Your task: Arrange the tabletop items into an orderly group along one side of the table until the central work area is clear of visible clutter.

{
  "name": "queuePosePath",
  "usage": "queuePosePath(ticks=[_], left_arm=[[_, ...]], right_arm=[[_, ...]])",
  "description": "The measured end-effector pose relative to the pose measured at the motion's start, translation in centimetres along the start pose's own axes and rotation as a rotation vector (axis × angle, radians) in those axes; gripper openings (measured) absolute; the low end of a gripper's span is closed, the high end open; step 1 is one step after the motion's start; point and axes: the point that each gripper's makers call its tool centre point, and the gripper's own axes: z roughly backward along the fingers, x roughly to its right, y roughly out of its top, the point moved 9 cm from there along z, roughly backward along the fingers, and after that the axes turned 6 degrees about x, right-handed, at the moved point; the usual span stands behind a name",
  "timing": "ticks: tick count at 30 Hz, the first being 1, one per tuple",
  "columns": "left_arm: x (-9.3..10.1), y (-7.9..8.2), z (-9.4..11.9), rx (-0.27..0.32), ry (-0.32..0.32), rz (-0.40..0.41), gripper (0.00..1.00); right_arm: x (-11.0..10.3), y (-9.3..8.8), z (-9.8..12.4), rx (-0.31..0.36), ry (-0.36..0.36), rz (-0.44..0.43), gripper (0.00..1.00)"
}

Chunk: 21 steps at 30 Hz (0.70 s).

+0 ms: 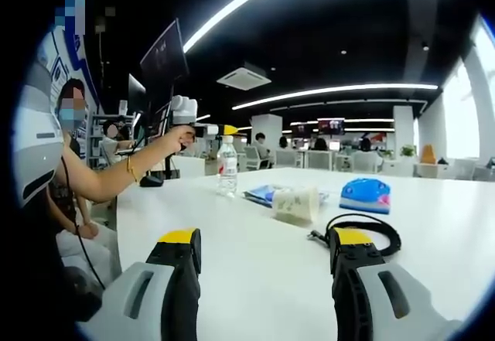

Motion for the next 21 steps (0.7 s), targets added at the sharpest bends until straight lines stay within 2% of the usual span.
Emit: queuePosePath(ticks=[10,17,21], left_arm=[[1.3,1.2,0.2,-0.010,-0.041,-0.072,0.25],[3.1,1.7,0.2,-0.030,-0.111,-0.118,0.25],[4.5,1.5,0.3,-0.051,-0.168,-0.173,0.26]], right_arm=[[0.0,0.0,0.6,0.006,-0.006,0.000,0.65],[0.0,-0.1,1.1,0.009,-0.011,-0.007,0.65],[0.0,-0.2,1.3,0.002,-0.012,-0.004,0.65]])
